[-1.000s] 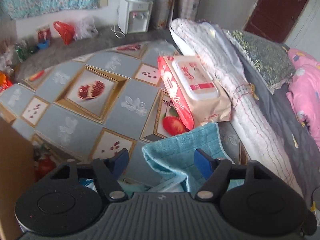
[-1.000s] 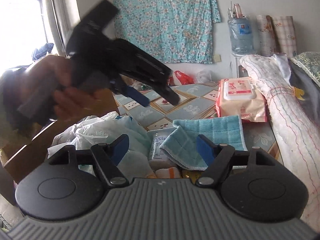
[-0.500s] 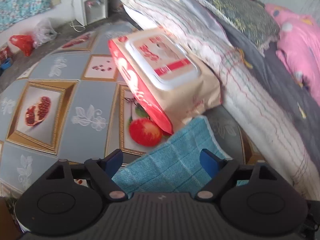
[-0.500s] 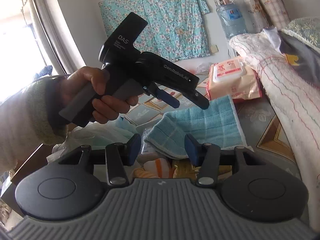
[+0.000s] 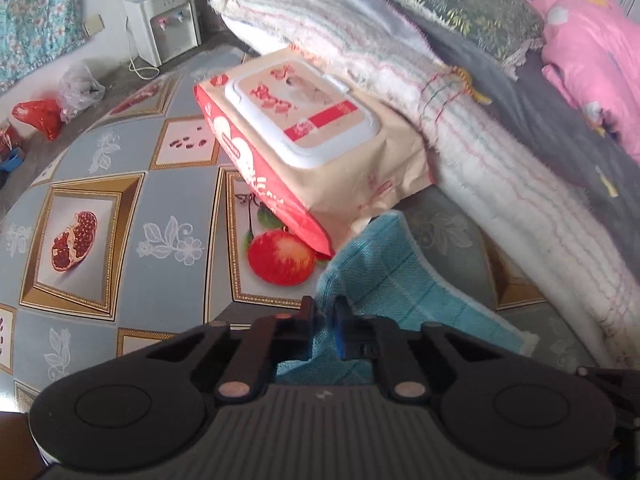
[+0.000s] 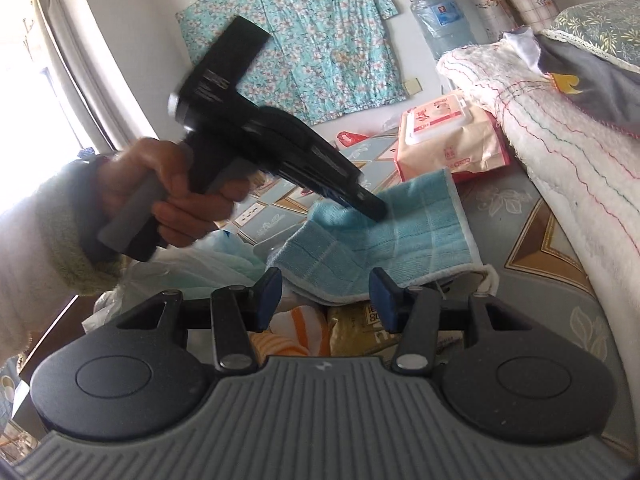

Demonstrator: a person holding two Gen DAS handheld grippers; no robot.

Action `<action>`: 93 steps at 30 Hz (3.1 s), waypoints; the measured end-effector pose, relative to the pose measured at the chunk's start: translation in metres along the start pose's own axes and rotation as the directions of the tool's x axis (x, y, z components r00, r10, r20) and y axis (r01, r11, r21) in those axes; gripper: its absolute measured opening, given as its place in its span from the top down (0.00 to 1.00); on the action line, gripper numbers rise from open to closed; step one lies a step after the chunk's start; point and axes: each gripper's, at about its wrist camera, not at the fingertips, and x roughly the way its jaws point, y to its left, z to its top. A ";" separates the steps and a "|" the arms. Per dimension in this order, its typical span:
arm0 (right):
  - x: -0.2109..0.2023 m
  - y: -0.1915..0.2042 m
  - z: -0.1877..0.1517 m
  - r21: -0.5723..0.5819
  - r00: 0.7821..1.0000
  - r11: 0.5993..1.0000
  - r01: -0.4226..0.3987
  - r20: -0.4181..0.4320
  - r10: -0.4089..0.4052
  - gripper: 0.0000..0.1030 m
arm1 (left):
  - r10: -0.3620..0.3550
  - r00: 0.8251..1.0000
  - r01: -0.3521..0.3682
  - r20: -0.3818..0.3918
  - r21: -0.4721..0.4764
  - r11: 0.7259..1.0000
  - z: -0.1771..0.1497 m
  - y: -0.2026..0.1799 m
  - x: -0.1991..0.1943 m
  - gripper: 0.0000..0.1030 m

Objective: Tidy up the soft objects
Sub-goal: 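Close the left gripper on the edge of the blue towel, then lift the blue towel with the left gripper beside the right gripper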

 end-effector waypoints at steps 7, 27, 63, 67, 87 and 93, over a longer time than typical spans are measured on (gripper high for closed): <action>-0.024 -0.002 -0.005 -0.006 0.996 0.998 0.063 0.062 -0.062 0.54 | -0.089 0.991 0.084 0.097 0.050 0.995 -0.020 -0.027 -0.053 0.92; -0.040 -0.028 0.011 0.122 0.972 0.982 0.146 0.166 -0.165 0.63 | -0.101 0.992 0.079 0.076 0.255 0.964 -0.097 -0.083 -0.061 0.91; -0.016 -0.032 -0.018 -0.008 0.970 0.974 0.225 0.092 -0.224 0.66 | -0.307 0.941 0.318 -0.139 0.067 0.946 -0.020 -0.024 0.011 0.39; -0.016 -0.031 -0.018 -0.012 0.967 0.971 0.238 0.094 -0.235 0.66 | -0.326 0.935 0.332 -0.142 0.017 0.943 -0.020 -0.020 0.007 0.55; -0.050 0.024 0.009 -0.111 0.955 0.966 0.235 0.213 -0.208 0.63 | -0.218 0.969 0.196 0.118 0.171 0.965 -0.067 -0.070 -0.123 0.88; -0.059 0.094 0.041 -0.256 0.955 0.953 0.162 0.284 -0.086 0.63 | -0.165 0.943 0.140 0.290 0.108 0.984 -0.104 -0.049 -0.205 0.88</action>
